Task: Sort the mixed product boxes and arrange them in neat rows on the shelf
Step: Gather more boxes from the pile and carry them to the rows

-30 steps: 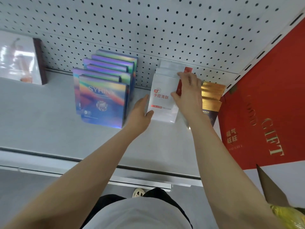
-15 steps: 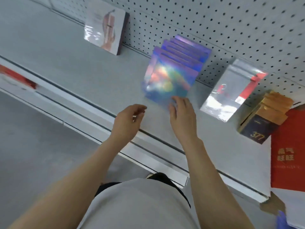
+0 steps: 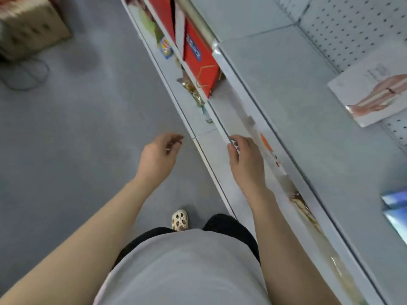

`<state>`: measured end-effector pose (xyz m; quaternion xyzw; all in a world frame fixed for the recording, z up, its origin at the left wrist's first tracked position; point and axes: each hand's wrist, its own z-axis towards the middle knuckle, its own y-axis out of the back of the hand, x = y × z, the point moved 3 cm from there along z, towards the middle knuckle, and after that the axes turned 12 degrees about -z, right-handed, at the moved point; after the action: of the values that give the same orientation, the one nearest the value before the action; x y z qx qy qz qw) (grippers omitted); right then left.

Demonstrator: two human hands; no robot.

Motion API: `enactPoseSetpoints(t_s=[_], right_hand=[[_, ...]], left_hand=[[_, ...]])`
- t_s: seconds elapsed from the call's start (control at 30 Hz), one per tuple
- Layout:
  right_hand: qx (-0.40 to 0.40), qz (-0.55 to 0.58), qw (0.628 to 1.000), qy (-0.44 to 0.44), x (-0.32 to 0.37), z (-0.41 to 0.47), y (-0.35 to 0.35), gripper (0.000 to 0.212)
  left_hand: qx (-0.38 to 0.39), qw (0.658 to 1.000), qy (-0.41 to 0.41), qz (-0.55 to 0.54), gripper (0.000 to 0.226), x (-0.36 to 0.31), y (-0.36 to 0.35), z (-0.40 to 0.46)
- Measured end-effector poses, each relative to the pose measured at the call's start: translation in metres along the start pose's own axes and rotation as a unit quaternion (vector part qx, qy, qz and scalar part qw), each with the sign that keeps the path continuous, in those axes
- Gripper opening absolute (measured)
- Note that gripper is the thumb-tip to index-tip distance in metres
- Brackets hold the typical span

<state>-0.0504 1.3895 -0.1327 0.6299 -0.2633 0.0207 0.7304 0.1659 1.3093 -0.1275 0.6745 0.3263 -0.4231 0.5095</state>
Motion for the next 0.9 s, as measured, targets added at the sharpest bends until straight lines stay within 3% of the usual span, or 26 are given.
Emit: enactPoseSetpoints(t_s=[0.2,0.4,0.7,0.9], right_hand=[[0.067,-0.03,0.993,0.094,0.085,0.083,-0.055,0.031],[0.092,-0.048,0.987,0.125,0.138,0.189,-0.092,0.033],[0.082,-0.038,0.985,0.147,0.205,0.417,-0.132,0.029],[0.026,-0.021,0.994,0.103,0.241,0.557,-0.126,0.03]], left_hand=[[-0.089,0.993,0.074,-0.001,0.023,0.043,0.086,0.054],[-0.114,0.988,0.106,-0.012,0.022,0.067,0.13,0.145],[-0.11,0.99,0.086,0.013,0.022,0.043,0.187,0.353],[-0.09,0.994,0.038,0.041,0.023,0.024,0.223,0.497]])
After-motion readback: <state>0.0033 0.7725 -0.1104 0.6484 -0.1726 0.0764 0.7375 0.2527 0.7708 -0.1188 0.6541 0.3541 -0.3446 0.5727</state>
